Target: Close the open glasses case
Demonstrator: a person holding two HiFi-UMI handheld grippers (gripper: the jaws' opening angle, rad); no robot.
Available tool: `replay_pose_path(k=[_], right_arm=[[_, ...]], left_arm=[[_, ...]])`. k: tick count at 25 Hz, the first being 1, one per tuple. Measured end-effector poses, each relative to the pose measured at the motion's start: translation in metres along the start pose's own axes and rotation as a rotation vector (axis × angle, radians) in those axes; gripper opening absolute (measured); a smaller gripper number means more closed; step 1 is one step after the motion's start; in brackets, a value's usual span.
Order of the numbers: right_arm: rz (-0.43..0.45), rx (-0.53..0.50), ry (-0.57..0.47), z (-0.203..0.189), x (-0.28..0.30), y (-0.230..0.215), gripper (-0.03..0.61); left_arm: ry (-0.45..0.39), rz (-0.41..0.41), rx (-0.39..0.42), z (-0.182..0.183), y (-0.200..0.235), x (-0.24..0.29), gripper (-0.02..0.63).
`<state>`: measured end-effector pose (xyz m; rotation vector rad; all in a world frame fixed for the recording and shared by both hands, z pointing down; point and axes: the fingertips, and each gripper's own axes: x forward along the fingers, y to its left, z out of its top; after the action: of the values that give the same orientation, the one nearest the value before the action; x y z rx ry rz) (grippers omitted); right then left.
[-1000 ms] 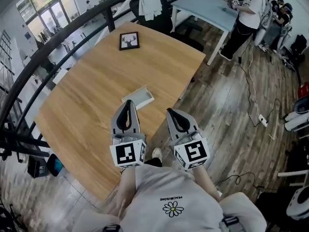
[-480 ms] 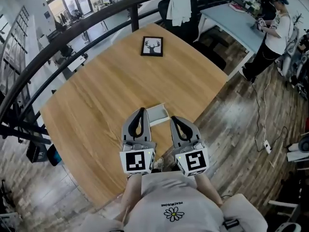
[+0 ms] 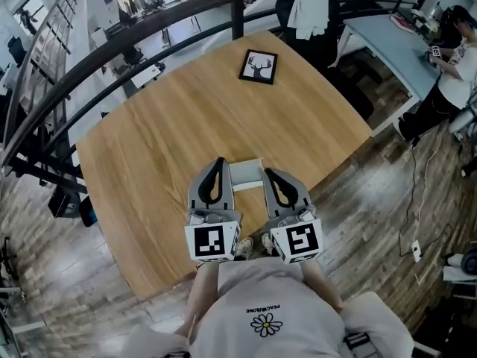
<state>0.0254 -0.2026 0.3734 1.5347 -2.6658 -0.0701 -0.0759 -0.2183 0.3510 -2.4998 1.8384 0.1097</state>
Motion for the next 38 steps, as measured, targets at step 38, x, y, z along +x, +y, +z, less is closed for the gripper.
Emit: replay_pose_path(k=[38], right_arm=[[-0.054, -0.006, 0.117, -0.036, -0.036, -0.052, 0.008]], left_arm=[[0.608, -0.132, -0.234, -0.22, -0.02, 0.067, 0.252]])
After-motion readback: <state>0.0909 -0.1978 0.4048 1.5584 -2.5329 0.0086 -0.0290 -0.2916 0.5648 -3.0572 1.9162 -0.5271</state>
